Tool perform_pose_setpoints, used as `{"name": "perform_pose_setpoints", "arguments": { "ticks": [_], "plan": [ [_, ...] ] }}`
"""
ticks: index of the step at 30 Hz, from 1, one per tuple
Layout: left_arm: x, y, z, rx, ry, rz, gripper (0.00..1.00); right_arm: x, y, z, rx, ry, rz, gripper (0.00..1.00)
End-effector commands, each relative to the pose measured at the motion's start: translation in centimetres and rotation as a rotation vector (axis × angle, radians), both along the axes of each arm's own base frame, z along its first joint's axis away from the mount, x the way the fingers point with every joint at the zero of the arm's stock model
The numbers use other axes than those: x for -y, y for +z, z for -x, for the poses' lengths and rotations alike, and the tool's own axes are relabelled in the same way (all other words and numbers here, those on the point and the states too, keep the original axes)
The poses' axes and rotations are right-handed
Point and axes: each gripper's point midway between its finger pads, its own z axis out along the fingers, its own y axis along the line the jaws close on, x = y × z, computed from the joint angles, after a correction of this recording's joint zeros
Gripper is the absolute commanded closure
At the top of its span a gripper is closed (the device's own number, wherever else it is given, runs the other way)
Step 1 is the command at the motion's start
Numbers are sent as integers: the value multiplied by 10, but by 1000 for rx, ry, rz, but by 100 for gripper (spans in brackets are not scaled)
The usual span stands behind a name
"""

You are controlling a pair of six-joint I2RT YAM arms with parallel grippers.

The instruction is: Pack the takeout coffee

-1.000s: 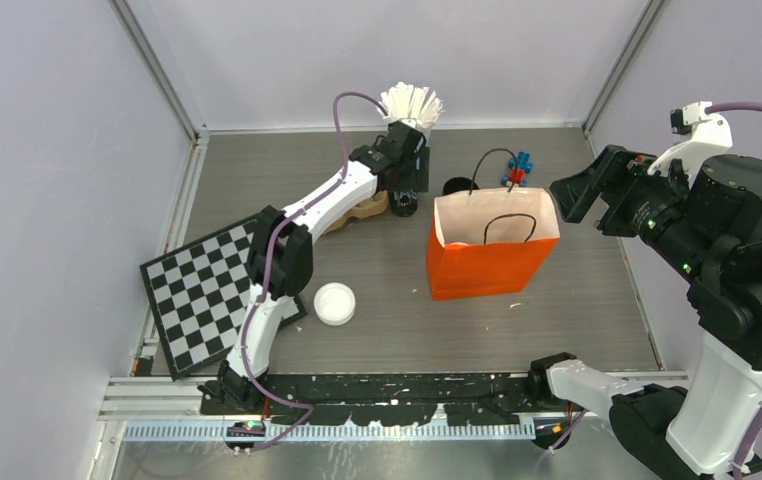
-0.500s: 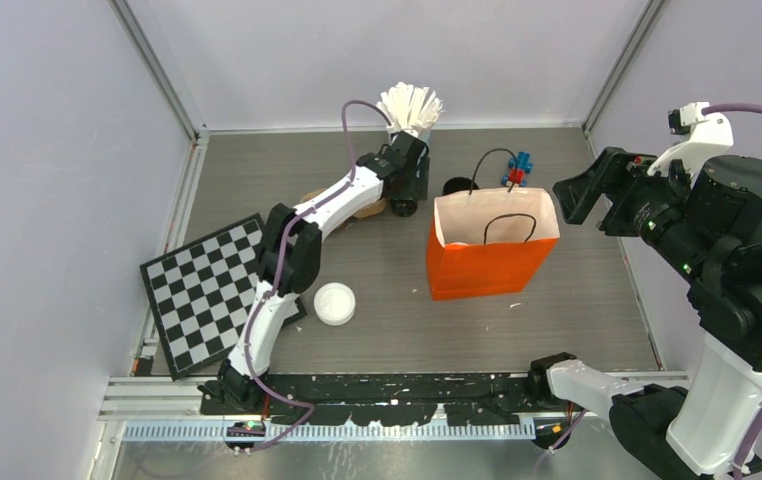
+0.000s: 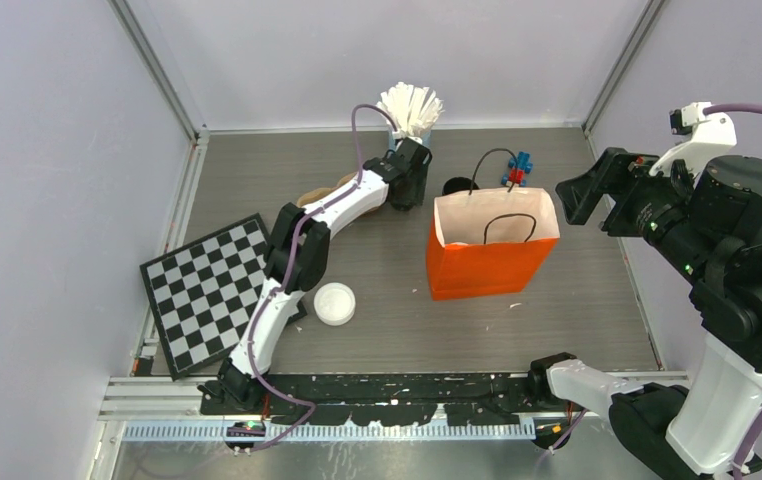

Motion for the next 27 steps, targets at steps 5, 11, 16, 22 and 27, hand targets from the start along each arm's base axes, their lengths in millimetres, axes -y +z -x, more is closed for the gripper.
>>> {"name": "perform_pose_setpoints", "arguments": {
  "ticks": [5, 11, 16, 22, 27],
  "plan": [
    [13, 41, 8, 64, -45, 55, 46, 2, 3, -3, 24, -4, 12, 11],
    [21, 57, 46, 29, -80, 101, 47, -1, -4, -7, 16, -1, 6, 11],
    [21, 66, 84, -10, -117, 112, 47, -2, -12, -7, 8, -5, -15, 11],
    [5, 96, 115, -8, -144, 112, 47, -9, -21, -8, 4, 12, -55, 9],
    [-18, 128, 138, 14, -145, 132, 47, -39, -31, -20, -39, 141, -121, 4]
  ]
}}
